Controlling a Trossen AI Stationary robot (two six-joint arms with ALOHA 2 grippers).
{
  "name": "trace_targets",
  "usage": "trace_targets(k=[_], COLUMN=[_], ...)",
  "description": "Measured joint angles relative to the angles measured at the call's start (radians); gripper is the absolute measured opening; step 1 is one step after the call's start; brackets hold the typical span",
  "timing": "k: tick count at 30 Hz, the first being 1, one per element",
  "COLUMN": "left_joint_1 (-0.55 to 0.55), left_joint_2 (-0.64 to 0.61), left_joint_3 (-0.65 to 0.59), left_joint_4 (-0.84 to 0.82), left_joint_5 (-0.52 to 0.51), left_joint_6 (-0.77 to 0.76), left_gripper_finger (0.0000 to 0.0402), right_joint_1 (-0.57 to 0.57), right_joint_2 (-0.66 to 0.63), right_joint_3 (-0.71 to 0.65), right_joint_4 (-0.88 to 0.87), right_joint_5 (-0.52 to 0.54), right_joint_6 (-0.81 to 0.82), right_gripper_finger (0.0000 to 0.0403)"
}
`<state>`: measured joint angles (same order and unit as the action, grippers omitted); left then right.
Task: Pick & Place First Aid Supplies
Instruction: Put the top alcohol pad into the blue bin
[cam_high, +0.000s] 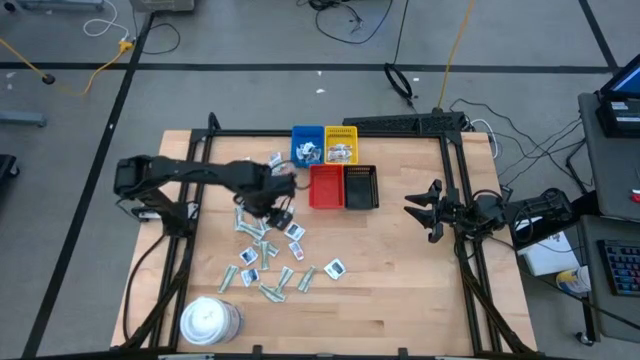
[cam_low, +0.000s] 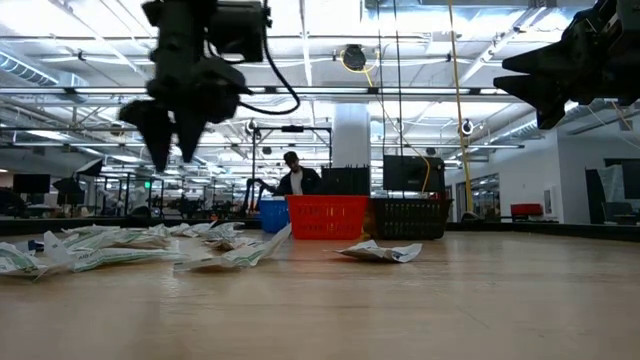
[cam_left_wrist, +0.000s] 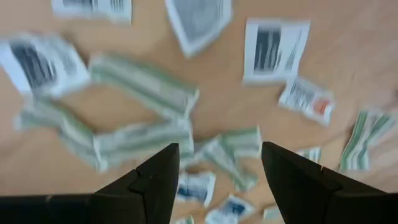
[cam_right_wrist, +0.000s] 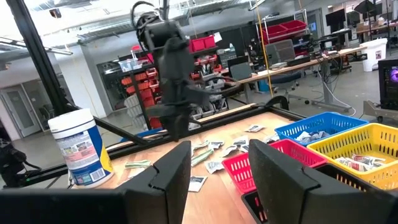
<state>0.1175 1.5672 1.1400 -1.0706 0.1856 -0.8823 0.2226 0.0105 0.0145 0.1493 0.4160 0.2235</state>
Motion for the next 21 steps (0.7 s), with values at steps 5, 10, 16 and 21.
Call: trace_targets(k=[5, 10, 16, 21], left_joint_1=[-0.096, -0.177, -0.261, -0.314], left_joint_2=[-0.039, -0.072, -0.099, -0.099], left_joint_3=[-0.051, -0.093, -0.155, -0.205], left_joint_4=[0.009, 0.023, 0.021, 0.03], left_joint_5=[-0.002, 0.001, -0.002, -0.002], left_joint_6=[-0.109, -0.211, -0.323, -0.369], left_gripper_finger=[0.0234, 0.0234, 0.0234, 0.0234], right_joint_1=[0.0, 0.0, 0.0, 0.0], right_joint_2=[0.0, 0.0, 0.0, 0.0], right_joint_3=[0.0, 0.0, 0.0, 0.0], right_joint_4=[0.0, -0.002, 0.003, 0.002], right_joint_5=[0.0, 0.0, 0.0, 0.0], right_joint_6=[0.0, 0.0, 0.0, 0.0], right_gripper_finger=[0.0155, 0.0155, 0.0155, 0.0155])
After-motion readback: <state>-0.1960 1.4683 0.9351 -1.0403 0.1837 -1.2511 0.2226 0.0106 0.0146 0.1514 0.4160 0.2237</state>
